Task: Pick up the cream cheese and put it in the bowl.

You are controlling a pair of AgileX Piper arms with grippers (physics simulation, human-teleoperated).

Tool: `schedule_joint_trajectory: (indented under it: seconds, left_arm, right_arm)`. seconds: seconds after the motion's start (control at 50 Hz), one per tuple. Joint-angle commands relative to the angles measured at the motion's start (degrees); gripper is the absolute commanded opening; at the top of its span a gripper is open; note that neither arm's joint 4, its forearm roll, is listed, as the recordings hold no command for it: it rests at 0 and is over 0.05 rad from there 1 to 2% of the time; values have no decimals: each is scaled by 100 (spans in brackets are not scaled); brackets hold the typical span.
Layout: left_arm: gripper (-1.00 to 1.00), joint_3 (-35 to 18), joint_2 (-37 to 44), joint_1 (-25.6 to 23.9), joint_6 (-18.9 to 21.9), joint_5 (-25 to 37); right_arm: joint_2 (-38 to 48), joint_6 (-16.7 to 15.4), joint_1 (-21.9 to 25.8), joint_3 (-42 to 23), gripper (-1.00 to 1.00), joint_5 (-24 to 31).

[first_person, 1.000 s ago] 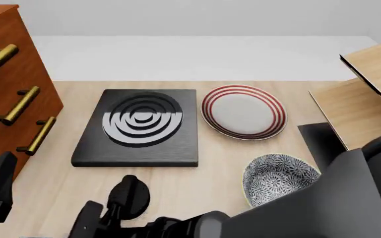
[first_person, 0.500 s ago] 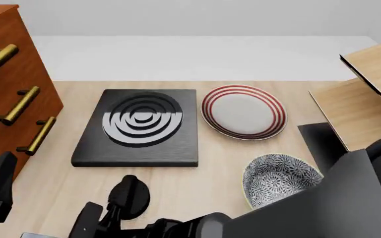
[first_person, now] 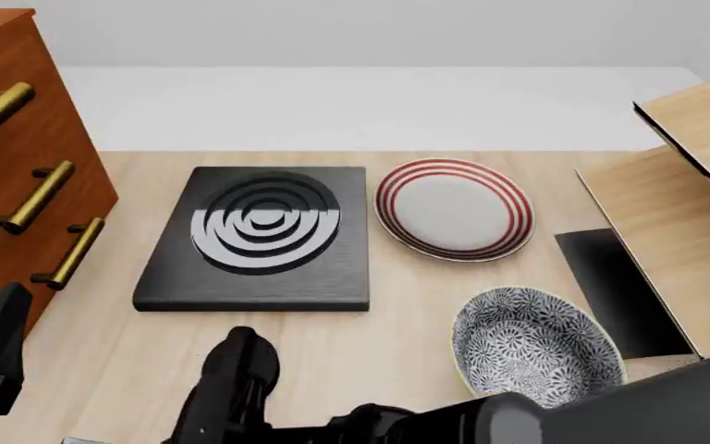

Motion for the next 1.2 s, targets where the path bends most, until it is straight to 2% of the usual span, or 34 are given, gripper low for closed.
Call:
schedule_joint_trajectory:
  seconds: [0.02,0.44,0.5,0.7,0.88,1.1,1.16,1.2]
  left_arm:
    - [100,0,0,0,0,0]
    - [100,0,0,0,0,0]
    - [100,0,0,0,0,0]
    - [100,0,0,0,0,0]
    - [100,0,0,0,0,0]
    - [100,0,0,0,0,0]
    - [100,0,0,0,0,0]
    - [100,0,0,0,0,0]
  right_arm:
    - [-671,-5,-70,440,-100,131]
    - [-1993,-218,-558,1100,-100,690]
    - [-2384,-263,-728,1205,-100,903]
    - [-2915,-414,-1121,1349,-100,1350]
    - [-3544,-559,-1573,1416,-100,2017]
    - [-4212,-533,-2033,1357,-100,2866]
    - [-4439,-503,-2230,1306,-100,3160]
    - [-4585,-601,-2434,1304,-100,3367]
